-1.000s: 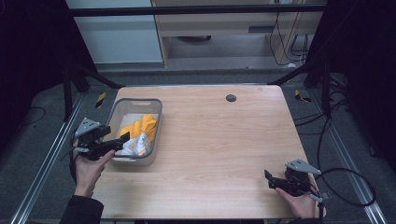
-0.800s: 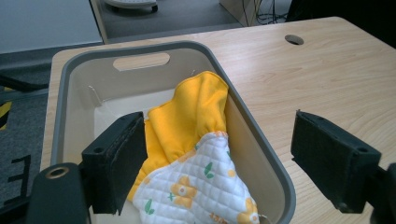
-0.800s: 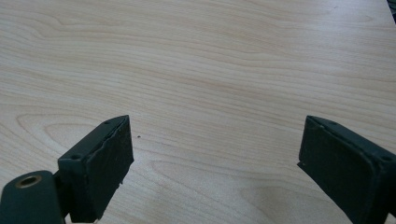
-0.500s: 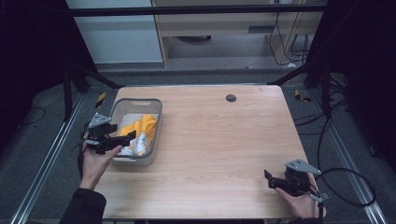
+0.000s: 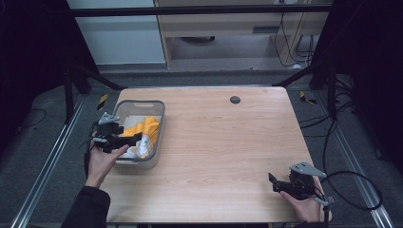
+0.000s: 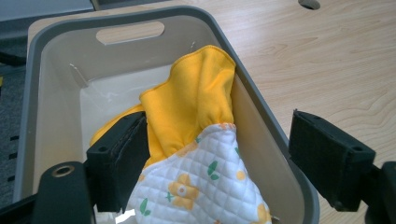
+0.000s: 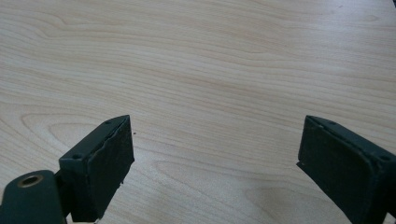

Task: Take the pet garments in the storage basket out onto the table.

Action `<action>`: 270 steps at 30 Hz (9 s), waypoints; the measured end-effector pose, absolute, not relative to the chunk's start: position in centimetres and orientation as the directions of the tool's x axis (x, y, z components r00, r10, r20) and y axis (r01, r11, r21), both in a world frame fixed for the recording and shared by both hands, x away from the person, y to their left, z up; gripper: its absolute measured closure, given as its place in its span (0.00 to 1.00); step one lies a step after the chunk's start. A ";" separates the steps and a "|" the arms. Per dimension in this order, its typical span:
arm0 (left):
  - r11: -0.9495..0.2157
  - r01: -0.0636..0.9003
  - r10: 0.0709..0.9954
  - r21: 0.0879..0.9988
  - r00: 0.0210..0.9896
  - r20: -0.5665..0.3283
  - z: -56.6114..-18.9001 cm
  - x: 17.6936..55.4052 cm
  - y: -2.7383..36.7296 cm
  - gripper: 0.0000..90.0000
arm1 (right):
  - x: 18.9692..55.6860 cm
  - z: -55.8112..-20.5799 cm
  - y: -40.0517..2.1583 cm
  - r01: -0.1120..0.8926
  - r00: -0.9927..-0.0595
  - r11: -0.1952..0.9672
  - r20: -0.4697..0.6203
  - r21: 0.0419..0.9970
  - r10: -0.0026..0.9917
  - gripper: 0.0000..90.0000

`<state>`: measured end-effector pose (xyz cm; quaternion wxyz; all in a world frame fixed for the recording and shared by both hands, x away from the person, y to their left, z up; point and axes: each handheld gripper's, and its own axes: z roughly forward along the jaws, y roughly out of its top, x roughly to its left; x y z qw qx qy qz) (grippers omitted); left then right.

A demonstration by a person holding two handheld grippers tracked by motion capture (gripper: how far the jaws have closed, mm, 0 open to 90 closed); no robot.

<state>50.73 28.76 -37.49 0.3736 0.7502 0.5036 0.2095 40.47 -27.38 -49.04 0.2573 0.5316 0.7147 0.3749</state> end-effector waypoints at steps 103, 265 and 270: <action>-0.302 0.804 0.926 0.513 0.375 -0.042 -39.7 54.5 27.1 0.91 | 40.8 -49.3 -27.2 0.591 -0.328 0.170 0.043 0.789 0.944 0.14; -0.682 0.458 0.561 0.571 0.828 0.006 -38.6 47.9 7.8 0.91 | 40.7 -49.3 -27.2 0.549 -0.336 0.212 -0.018 0.808 0.942 0.14; -0.688 0.456 0.553 0.564 0.833 0.002 -39.7 47.9 7.5 0.91 | 40.7 -49.3 -27.2 0.548 -0.336 0.215 -0.023 0.808 0.942 0.14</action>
